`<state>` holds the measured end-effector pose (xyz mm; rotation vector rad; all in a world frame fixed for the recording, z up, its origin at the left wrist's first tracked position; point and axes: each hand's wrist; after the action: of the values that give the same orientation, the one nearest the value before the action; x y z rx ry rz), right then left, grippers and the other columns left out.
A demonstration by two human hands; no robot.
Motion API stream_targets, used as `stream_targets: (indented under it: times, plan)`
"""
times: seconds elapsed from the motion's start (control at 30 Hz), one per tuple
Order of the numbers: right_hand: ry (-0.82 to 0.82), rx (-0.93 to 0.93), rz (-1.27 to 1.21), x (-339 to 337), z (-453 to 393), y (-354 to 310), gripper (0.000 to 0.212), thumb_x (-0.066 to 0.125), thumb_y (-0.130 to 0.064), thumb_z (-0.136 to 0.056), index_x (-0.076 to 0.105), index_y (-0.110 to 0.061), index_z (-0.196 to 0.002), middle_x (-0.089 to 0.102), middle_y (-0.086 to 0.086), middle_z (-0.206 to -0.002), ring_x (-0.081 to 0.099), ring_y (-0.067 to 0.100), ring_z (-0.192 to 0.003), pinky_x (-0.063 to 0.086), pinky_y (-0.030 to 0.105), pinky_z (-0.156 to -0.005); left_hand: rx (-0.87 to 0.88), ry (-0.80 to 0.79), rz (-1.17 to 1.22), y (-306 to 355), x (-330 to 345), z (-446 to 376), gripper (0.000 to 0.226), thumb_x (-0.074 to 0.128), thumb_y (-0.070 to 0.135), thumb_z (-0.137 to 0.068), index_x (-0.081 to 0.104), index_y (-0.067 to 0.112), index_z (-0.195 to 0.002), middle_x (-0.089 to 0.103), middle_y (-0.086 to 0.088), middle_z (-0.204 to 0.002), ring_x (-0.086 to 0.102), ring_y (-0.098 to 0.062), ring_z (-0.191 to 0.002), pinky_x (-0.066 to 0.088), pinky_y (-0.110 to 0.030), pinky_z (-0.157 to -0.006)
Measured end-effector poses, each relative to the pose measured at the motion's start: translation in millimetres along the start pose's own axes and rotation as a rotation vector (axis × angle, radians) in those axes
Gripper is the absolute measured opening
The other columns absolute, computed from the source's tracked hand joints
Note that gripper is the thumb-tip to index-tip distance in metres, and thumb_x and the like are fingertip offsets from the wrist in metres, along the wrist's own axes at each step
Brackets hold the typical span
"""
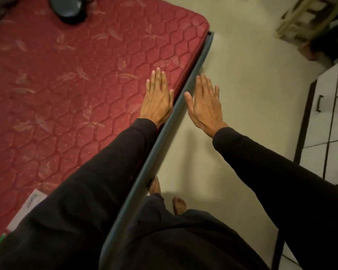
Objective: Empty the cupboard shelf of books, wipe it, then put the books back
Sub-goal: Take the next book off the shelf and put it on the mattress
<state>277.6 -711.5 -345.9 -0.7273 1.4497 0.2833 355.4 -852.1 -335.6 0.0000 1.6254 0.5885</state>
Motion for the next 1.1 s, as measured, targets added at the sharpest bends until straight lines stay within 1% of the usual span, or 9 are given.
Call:
stream_targets:
  times: [0.2,0.33,0.5,0.6,0.83,1.0,1.1]
  plan:
    - [0.115,0.204,0.022,-21,-13,28,0.066,0.021,-0.046,-0.104,0.015,-0.004,-0.154,0.012,0.015,-0.162,0.008,0.026,-0.151,0.006,0.048,-0.122,0.232,-0.062,-0.014,28,-5,-58,0.057,0.025,0.023,-0.106,0.005,-0.006,-0.151,-0.001,-0.024,-0.161,-0.003,-0.033,-0.15,0.0,-0.042,-0.122]
    - [0.173,0.326,0.055,-37,-16,58,0.066,0.022,-0.047,-0.104,0.016,-0.005,-0.154,0.013,0.014,-0.162,0.009,0.026,-0.15,0.004,0.047,-0.121,0.381,-0.084,-0.011,64,0,-84,0.057,0.023,0.023,-0.106,0.005,-0.006,-0.152,-0.002,-0.023,-0.161,-0.004,-0.032,-0.15,-0.001,-0.041,-0.122]
    - [0.26,0.449,0.094,-67,-16,105,0.065,0.025,-0.045,-0.103,0.021,-0.002,-0.152,0.018,0.017,-0.16,0.015,0.029,-0.149,0.009,0.049,-0.12,0.531,-0.128,0.005,113,17,-117,0.057,0.022,0.025,-0.106,0.005,-0.005,-0.152,-0.001,-0.022,-0.161,-0.004,-0.031,-0.15,-0.004,-0.037,-0.12]
    - [0.298,0.521,0.106,-84,-12,140,0.066,0.025,-0.045,-0.103,0.024,-0.001,-0.151,0.022,0.018,-0.159,0.018,0.03,-0.148,0.011,0.051,-0.12,0.611,-0.159,0.015,150,28,-137,0.057,0.021,0.026,-0.106,0.005,-0.004,-0.152,-0.001,-0.022,-0.161,-0.004,-0.031,-0.15,-0.002,-0.039,-0.122]
    - [0.372,0.672,0.112,-128,-10,228,0.067,0.023,-0.047,-0.1,0.026,-0.001,-0.15,0.023,0.02,-0.158,0.02,0.031,-0.148,0.013,0.053,-0.119,0.787,-0.143,0.019,253,43,-180,0.057,0.018,0.027,-0.107,0.003,-0.003,-0.152,-0.002,-0.021,-0.161,-0.004,-0.03,-0.15,0.001,-0.04,-0.123]
    - [0.422,0.734,0.135,-165,-10,287,0.068,0.022,-0.046,-0.099,0.024,-0.003,-0.151,0.02,0.018,-0.16,0.017,0.029,-0.149,0.009,0.049,-0.119,0.88,-0.143,0.041,328,55,-211,0.058,0.017,0.029,-0.107,0.002,-0.002,-0.153,-0.003,-0.02,-0.162,-0.004,-0.029,-0.15,0.001,-0.04,-0.123]
    - [0.44,0.782,0.159,-183,-4,322,0.065,0.023,-0.045,-0.102,0.019,-0.004,-0.152,0.015,0.017,-0.161,0.012,0.028,-0.15,0.006,0.048,-0.12,0.948,-0.129,0.079,372,64,-221,0.058,0.018,0.03,-0.107,0.003,-0.002,-0.153,-0.003,-0.021,-0.161,-0.004,-0.03,-0.15,0.0,-0.04,-0.123]
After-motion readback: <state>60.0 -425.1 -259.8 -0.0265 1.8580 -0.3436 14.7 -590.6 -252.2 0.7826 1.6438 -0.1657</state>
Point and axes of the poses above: each hand's wrist, its own z-axis away from the middle knuckle, its own x-axis out of the palm, y = z × x
